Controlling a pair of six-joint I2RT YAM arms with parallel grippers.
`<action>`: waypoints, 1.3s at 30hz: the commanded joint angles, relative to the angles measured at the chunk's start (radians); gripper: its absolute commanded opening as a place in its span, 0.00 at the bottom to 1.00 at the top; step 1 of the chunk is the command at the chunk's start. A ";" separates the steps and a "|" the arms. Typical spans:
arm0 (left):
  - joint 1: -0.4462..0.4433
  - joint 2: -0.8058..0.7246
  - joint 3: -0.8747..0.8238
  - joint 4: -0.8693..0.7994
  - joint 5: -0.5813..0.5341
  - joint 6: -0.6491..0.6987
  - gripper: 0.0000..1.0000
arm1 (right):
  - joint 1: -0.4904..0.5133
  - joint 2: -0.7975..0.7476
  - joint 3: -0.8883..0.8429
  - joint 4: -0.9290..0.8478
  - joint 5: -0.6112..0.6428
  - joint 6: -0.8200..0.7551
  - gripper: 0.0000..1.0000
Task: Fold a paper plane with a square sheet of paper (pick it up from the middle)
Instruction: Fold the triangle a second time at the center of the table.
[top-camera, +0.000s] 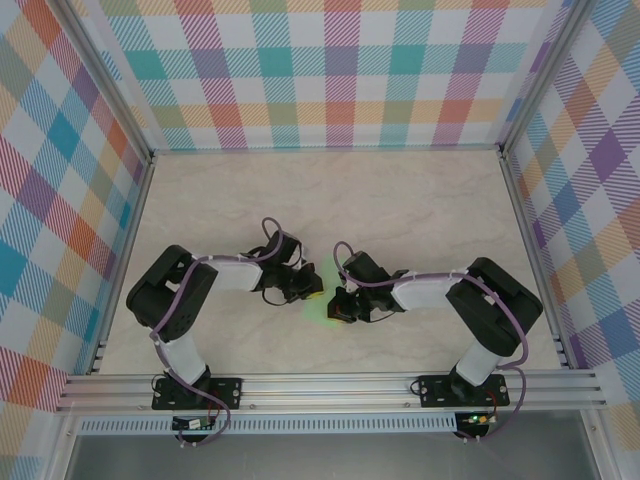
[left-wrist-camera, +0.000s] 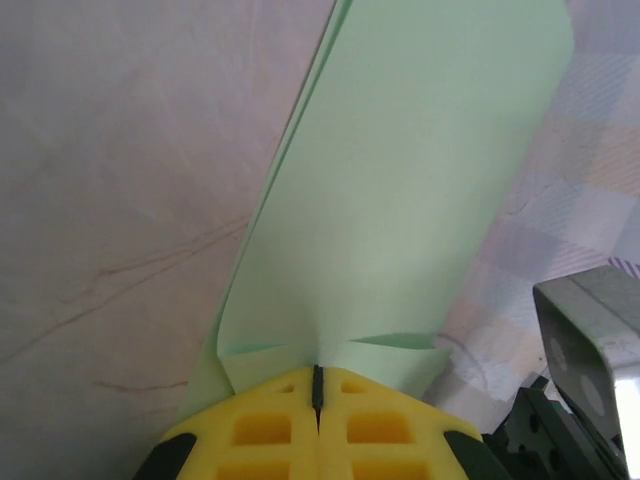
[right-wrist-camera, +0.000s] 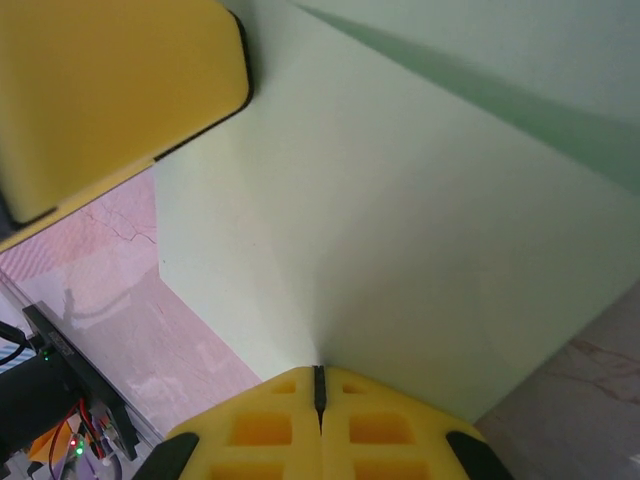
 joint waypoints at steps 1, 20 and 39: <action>0.002 0.024 0.003 -0.005 -0.030 0.021 0.00 | 0.003 0.000 0.004 -0.067 0.012 0.006 0.04; -0.002 0.011 -0.020 0.011 -0.026 0.009 0.00 | -0.004 0.090 0.064 0.093 0.103 0.088 0.07; -0.003 0.030 -0.031 0.018 -0.067 -0.025 0.00 | -0.001 -0.060 -0.192 0.166 -0.097 0.011 0.12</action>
